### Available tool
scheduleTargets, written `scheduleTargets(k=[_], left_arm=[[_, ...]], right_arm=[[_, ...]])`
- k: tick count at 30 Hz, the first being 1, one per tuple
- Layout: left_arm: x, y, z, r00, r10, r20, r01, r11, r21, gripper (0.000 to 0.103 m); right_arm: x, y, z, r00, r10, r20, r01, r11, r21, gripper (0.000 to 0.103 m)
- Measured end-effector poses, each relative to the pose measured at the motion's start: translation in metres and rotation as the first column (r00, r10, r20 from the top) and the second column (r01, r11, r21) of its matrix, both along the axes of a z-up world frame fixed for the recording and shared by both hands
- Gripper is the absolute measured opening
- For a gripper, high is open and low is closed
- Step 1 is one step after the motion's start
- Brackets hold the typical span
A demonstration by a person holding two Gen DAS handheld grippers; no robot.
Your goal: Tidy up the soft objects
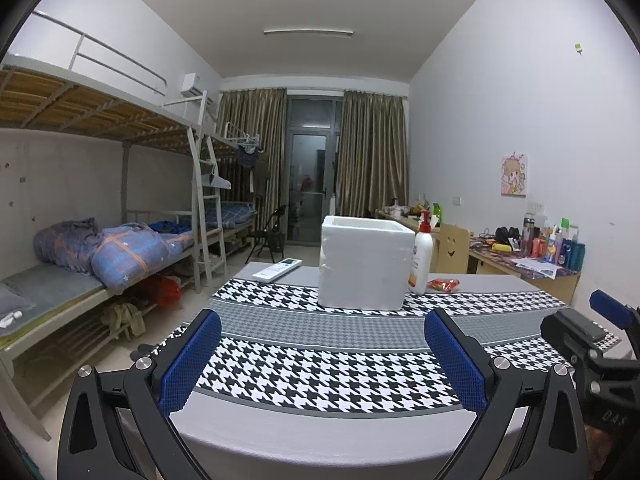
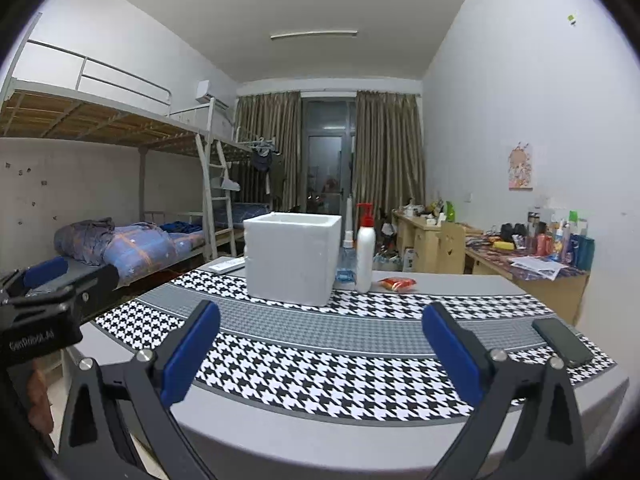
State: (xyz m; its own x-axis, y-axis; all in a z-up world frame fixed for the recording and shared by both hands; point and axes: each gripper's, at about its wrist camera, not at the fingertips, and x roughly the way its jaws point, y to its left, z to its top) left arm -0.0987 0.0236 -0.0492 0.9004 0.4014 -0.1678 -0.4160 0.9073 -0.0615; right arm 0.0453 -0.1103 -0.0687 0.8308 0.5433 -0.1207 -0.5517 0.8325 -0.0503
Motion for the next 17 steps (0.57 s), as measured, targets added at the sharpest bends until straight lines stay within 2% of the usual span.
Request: scheduleTargets(k=[17], left_arm=[[-0.001,-0.014,0.000,0.999,-0.031,-0.005,0.031,0.999,0.021,0.102]], right_arm=[[-0.012,-0.007,-0.010,1.000,-0.014,0.018,0.014,1.000,-0.013,0.102]])
